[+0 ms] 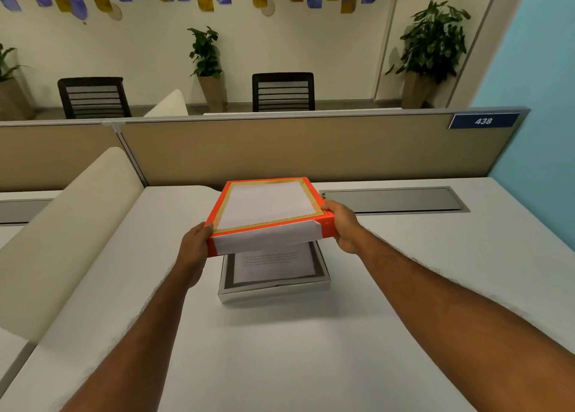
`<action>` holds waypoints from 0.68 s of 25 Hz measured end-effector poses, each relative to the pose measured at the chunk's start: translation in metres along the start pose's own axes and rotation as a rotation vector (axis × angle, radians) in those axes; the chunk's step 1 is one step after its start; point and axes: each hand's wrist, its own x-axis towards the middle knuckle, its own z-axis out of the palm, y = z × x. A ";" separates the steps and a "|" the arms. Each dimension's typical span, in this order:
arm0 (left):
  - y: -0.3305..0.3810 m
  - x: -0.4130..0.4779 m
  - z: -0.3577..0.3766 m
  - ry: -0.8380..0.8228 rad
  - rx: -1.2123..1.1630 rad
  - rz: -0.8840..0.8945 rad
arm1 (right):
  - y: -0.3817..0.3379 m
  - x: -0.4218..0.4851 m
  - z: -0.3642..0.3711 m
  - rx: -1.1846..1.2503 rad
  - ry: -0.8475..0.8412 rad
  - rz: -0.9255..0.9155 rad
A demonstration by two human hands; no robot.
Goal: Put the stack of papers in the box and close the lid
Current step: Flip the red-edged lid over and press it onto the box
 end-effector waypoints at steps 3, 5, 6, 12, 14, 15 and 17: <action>-0.001 0.011 0.001 0.005 -0.010 -0.003 | -0.002 0.014 0.005 -0.006 0.002 -0.020; -0.003 0.018 0.000 0.012 -0.012 -0.004 | -0.004 0.023 0.009 -0.009 0.005 -0.020; -0.005 0.022 0.000 0.016 -0.012 -0.010 | -0.004 0.028 0.010 -0.013 0.008 -0.015; -0.025 0.035 0.001 -0.012 0.017 -0.032 | 0.012 0.043 0.012 -0.031 0.001 0.001; -0.040 0.032 0.000 -0.014 0.033 -0.009 | 0.027 0.042 0.008 -0.020 -0.016 -0.005; -0.048 0.029 -0.001 -0.020 0.040 0.005 | 0.035 0.040 0.006 -0.014 -0.035 -0.006; -0.067 0.019 -0.003 -0.032 0.052 0.004 | 0.050 0.037 0.003 -0.008 -0.084 0.003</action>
